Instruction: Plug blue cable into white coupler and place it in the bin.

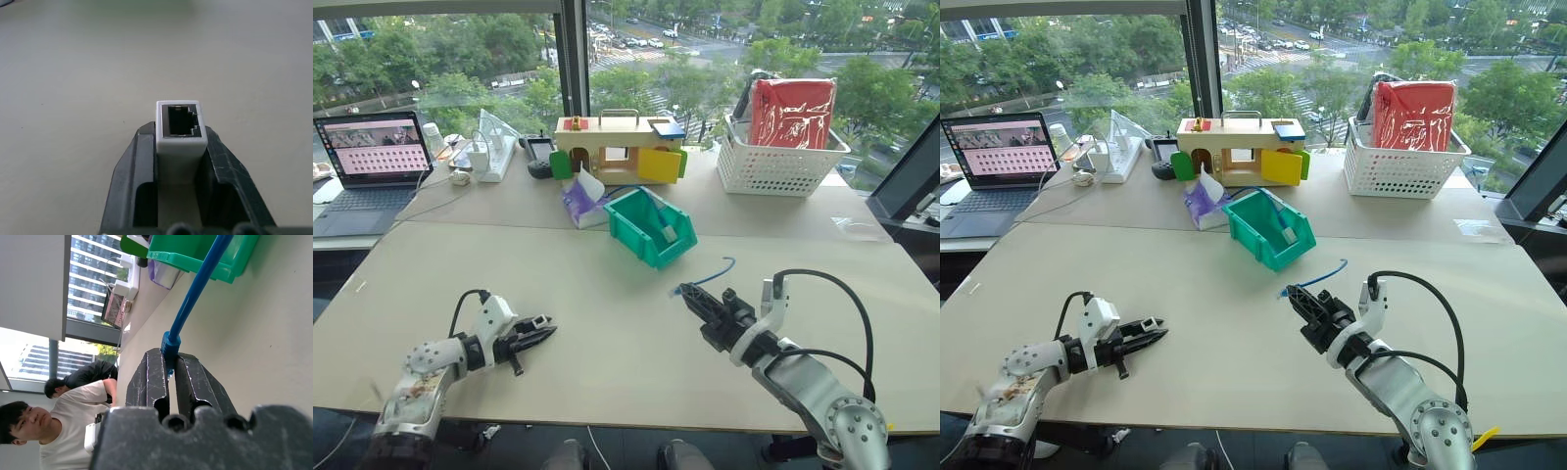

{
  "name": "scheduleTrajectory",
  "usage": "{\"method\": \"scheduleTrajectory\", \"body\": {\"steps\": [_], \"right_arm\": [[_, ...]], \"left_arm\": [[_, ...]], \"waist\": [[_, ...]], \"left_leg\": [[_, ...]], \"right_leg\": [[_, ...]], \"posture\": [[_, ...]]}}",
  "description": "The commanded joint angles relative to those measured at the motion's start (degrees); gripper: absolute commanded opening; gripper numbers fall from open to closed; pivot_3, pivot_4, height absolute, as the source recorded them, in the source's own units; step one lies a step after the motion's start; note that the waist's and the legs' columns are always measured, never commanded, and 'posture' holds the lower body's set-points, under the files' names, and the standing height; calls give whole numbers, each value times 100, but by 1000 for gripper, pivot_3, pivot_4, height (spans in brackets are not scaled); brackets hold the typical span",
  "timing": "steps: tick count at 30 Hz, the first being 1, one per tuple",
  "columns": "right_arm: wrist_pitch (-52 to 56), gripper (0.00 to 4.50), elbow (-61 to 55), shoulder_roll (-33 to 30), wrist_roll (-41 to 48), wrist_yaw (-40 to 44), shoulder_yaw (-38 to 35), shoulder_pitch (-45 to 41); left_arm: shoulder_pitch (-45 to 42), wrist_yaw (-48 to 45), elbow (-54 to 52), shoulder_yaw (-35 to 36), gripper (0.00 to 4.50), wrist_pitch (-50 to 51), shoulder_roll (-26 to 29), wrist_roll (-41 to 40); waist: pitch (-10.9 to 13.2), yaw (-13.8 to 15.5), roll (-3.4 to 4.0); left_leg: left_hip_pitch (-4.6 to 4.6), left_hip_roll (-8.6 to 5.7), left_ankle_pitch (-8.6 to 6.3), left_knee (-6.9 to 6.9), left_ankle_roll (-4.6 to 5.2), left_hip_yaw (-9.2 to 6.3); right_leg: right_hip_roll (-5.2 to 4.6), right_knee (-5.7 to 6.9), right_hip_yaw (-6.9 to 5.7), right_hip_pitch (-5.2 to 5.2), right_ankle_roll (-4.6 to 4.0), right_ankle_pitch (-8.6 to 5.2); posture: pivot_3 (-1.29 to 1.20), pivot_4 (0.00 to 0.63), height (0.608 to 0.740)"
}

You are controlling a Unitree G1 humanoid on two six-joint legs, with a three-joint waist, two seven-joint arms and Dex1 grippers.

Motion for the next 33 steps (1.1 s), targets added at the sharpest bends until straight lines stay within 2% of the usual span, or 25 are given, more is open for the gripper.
{"method": "scheduleTrajectory", "body": {"steps": [1,5,11,15,18,20,26,33], "right_arm": [[-158,0,-310,87,-104,-5,-90,26],[-266,0,-472,209,-281,-46,-131,145],[-502,0,-808,374,-588,-130,-181,402],[-742,0,-1116,494,-824,-199,-249,677],[-1076,0,-1616,681,-1122,-338,-379,1173],[-1239,0,-1862,777,-1276,-392,-414,1431],[-1585,0,-2516,890,-1693,-600,-377,2073],[-1839,0,-2945,748,-1819,-784,-348,2596]], "left_arm": [[-770,-77,243,-493,498,240,-354,49],[-1835,-602,729,-1013,498,288,-760,50],[-2950,-1758,1957,-1674,498,-509,-1060,346],[-3840,-2480,3271,-1962,498,-1351,-1330,678],[-4855,-3132,4711,-2130,498,-2096,-1719,956],[-5246,-3265,5331,-2254,498,-2480,-1897,1071],[-5802,-3269,6301,-2550,498,-2970,-2345,1165],[-5740,-3269,6664,-2533,498,-3234,-2516,1578]], "waist": [[0,31,0],[-1,49,-7],[-1,-62,-8],[0,-55,-9],[1,2,-11],[1,49,-12],[1,-23,-12],[2,-36,-12]], "left_leg": [[0,-2,1,0,1,0],[-10,-9,5,0,8,-2],[-15,-24,0,-2,15,-15],[-16,-24,0,-5,16,-28],[-21,-31,1,-4,17,-33],[-46,-50,8,0,27,-52],[-68,-90,4,2,35,-72],[-74,-90,6,7,39,-100]], "right_leg": [[-4,-2,-4,4,1,0],[-5,-19,-11,11,11,4],[2,-20,-14,12,51,16],[9,-18,-17,11,49,15],[7,-19,-20,11,49,15],[5,-24,-25,9,58,8],[-16,-34,4,13,92,-9],[-10,-20,-4,11,90,-11]], "posture": [[0,150,730],[0,150,730],[0,150,730],[0,150,730],[0,150,730],[0,150,730],[0,150,730],[0,150,730]]}}
